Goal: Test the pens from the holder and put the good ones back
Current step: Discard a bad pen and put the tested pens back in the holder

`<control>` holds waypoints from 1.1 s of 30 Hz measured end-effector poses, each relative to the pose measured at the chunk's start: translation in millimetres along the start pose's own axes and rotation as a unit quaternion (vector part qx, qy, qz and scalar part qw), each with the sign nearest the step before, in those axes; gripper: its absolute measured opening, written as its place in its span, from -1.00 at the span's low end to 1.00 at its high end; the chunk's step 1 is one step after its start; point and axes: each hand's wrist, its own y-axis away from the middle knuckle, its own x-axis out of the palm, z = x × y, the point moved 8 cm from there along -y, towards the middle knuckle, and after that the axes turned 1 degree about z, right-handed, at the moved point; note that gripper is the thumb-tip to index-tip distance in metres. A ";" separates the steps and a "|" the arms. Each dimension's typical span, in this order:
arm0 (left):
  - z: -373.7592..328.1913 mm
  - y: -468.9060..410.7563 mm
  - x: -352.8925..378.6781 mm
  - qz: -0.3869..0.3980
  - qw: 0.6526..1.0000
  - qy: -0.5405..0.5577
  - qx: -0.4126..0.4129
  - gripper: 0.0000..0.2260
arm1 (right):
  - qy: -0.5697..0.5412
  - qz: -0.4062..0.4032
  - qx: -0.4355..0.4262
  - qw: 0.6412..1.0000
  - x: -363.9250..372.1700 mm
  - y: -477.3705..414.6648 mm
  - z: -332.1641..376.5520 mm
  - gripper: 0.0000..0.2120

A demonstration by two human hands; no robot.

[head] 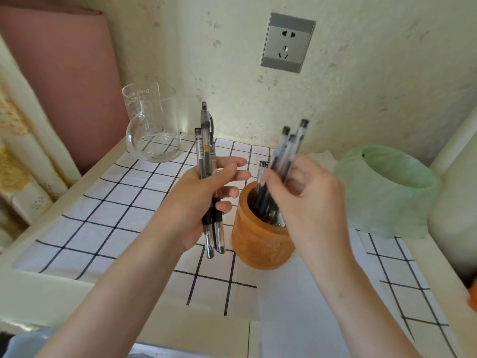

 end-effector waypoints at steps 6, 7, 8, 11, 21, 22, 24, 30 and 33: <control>3.4 0.2 2.4 0.003 1.000 -0.019 0.003 -0.89 | -0.015 0.011 -0.002 1.000 4.4 -1.0 2.1 -0.60; 3.6 0.3 2.4 0.000 1.000 -0.029 0.005 -0.91 | -0.016 0.008 -0.007 1.000 2.5 -2.6 1.9 -0.63; 3.9 0.0 2.1 -0.003 0.999 -0.043 0.010 -0.92 | -0.012 0.003 -0.019 1.000 0.9 -4.0 2.2 -0.67; 3.9 -2.0 1.4 -0.008 0.993 -0.110 0.036 -0.90 | 0.006 -0.013 -0.052 0.999 -2.2 -6.3 -0.1 -0.74; -3.9 2.1 13.0 -0.025 0.959 -0.247 0.136 -0.96 | 0.003 0.104 -0.085 0.991 24.3 -8.8 -12.4 -0.57; -5.2 2.2 12.2 -0.033 0.956 -0.253 0.144 -0.95 | 0.028 0.087 -0.096 0.991 22.8 -8.9 -12.4 -0.61; -10.4 4.2 10.5 -0.059 0.944 -0.273 0.177 -0.89 | 0.091 0.049 -0.136 0.985 18.6 -9.9 -7.3 -0.70; -8.6 3.0 9.0 -0.072 0.936 -0.292 0.185 -0.75 | 0.042 0.102 -0.128 0.986 20.5 -7.5 -9.4 -0.65; -7.1 1.5 9.1 -0.062 0.937 -0.294 0.181 -0.82 | 0.066 0.117 -0.169 0.976 20.5 -3.1 -0.1 -0.59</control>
